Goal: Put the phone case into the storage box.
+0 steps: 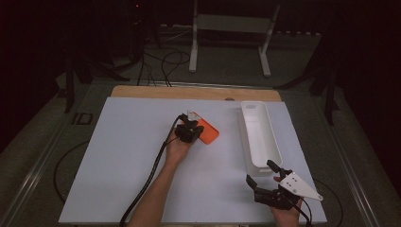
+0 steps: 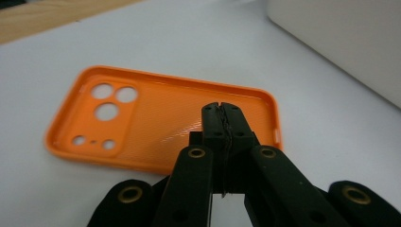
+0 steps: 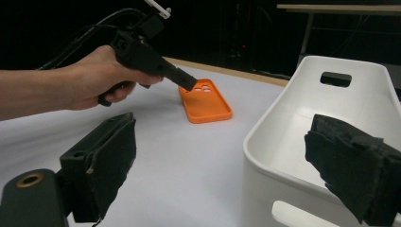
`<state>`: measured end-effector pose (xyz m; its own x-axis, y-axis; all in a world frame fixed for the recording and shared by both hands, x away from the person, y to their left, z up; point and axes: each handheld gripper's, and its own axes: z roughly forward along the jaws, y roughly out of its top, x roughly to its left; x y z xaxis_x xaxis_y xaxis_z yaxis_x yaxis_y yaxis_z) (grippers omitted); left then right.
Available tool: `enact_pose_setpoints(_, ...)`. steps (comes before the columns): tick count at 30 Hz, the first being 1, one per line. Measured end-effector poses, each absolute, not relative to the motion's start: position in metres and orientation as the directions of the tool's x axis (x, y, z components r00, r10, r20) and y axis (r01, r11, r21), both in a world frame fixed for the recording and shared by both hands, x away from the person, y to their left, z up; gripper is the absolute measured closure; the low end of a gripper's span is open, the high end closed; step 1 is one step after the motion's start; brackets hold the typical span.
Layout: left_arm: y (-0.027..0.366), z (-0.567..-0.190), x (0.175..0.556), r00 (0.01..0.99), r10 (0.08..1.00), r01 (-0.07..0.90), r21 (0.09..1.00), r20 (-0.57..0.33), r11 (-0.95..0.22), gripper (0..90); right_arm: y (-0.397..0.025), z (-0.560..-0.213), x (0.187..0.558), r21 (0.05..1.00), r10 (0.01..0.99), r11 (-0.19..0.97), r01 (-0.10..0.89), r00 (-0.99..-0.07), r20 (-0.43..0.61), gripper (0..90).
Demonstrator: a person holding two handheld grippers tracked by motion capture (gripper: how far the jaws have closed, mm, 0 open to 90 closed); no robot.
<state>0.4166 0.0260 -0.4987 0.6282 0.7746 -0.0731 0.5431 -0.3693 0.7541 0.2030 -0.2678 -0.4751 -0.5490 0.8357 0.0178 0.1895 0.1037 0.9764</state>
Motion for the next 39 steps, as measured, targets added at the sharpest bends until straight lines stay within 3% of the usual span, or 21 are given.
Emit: enact_pose_setpoints(39,0.003,-0.521,0.408,0.657,0.743,0.6,0.685,-0.125,-0.415,90.0,-0.267,-0.475,0.202,0.975,0.836,0.113,0.189,-0.548,0.009,9.5)
